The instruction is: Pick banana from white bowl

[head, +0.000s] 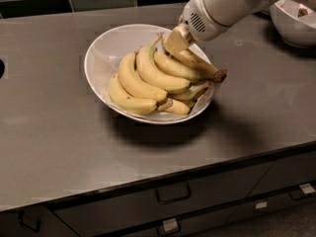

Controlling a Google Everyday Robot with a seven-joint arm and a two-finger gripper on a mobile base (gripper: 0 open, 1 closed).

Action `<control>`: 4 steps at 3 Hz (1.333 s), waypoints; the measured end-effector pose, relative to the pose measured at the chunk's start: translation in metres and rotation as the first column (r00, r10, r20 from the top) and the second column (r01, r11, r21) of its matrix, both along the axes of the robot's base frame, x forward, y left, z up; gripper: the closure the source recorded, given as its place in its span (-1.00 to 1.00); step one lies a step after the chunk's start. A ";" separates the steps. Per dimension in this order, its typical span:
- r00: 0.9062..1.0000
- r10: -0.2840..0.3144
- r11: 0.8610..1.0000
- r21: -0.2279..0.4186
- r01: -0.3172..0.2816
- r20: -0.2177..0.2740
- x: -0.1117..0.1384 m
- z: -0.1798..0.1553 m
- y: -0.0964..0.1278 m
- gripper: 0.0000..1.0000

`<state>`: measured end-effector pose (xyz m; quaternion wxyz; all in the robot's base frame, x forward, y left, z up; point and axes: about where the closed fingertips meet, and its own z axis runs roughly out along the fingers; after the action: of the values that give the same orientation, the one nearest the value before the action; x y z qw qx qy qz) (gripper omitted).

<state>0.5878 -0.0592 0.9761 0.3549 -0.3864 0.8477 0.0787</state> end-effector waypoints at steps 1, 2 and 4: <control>1.000 -0.022 0.999 -0.027 0.022 0.001 0.001 -0.001 -0.006 0.22; 0.999 -0.049 0.998 -0.048 0.050 0.021 0.000 0.005 -0.014 0.20; 0.996 -0.076 0.994 -0.074 0.080 0.050 -0.002 0.014 -0.020 0.20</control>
Offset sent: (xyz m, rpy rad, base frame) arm 0.0011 -0.0261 0.0087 -0.0738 -0.0363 -0.0870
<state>0.5862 -0.0795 0.9900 0.3627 -0.3679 0.8559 0.0234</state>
